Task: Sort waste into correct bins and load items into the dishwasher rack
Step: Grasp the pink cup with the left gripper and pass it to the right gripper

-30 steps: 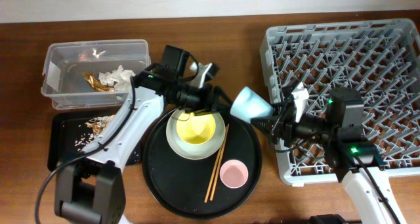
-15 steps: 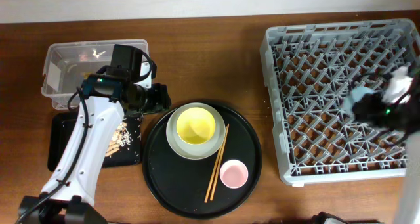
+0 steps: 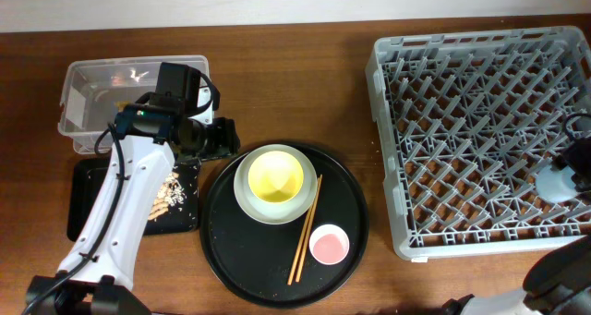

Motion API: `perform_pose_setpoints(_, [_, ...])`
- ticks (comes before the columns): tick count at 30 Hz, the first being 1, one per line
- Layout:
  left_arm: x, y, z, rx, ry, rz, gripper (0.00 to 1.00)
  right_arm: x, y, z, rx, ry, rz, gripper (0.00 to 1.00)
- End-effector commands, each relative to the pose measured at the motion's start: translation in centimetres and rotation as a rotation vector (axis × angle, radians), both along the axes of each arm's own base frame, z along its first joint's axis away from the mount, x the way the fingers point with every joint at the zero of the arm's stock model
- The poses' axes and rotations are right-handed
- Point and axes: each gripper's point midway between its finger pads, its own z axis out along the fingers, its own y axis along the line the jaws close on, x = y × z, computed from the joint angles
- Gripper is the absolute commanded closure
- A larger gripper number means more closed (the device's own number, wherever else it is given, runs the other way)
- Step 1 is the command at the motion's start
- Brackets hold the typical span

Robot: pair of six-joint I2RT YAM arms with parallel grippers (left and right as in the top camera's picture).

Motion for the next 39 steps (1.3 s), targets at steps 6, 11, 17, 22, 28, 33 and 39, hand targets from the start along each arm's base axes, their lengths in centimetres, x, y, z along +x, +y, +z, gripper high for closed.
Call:
perform_pose_setpoints(6, [-0.4,-0.1,0.4,0.015,-0.009,-0.026,0.32,3.0,3.3,2.1,0.161,-0.201,0.059,0.22])
perform_pose_setpoints(11, [-2.1,-3.3,0.3,0.006,0.01,-0.18,0.33,3.5,9.0,7.2,0.118,-0.3,0.265,0.22])
perform_pose_setpoints(17, [-7.3,-10.6,-1.3,0.043,0.086,-0.481,0.3,4.3,19.5,8.6,0.116,-0.268,0.639,0.21])
perform_pose_setpoints(22, [-13.0,-14.1,-5.4,0.098,0.23,-0.663,0.3,4.3,21.5,8.0,0.069,-0.217,0.73,0.2])
perform_pose_setpoints(28, [-16.6,-16.1,-10.5,0.116,0.328,-0.769,0.44,4.2,21.5,8.0,0.072,-0.213,0.73,0.19])
perform_pose_setpoints(33, [-16.0,-16.6,-11.5,0.115,0.334,-0.752,1.0,4.2,21.5,8.0,0.072,-0.213,0.73,0.18])
perform_pose_setpoints(39, [-8.9,-17.0,-2.7,-0.01,0.077,-0.632,1.0,4.0,21.0,7.8,0.047,-0.188,0.723,0.06])
